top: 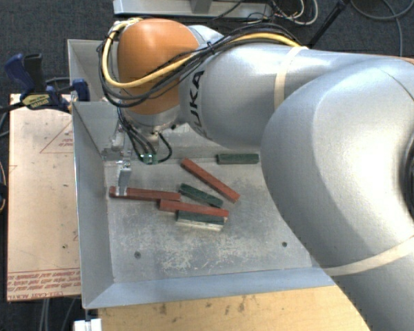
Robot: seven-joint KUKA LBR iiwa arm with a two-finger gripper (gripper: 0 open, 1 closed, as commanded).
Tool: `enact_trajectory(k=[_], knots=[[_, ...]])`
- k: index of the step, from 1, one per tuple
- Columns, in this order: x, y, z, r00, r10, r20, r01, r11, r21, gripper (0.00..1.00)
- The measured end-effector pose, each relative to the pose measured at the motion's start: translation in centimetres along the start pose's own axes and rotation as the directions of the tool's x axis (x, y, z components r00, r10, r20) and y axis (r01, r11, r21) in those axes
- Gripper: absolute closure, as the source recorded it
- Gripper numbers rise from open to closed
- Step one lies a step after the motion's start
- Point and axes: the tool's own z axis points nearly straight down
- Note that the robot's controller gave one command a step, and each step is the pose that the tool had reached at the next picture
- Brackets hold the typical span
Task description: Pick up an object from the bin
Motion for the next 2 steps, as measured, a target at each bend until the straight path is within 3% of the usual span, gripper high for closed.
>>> enact_trajectory(k=[1,2], knots=[[-0.2,-0.1,-0.6,1.0,0.003,0.008,-0.003,1.0,-0.002,0.0],[6.2,-2.8,6.8,0.996,0.088,0.023,-0.088,0.996,-0.01,1.0]])
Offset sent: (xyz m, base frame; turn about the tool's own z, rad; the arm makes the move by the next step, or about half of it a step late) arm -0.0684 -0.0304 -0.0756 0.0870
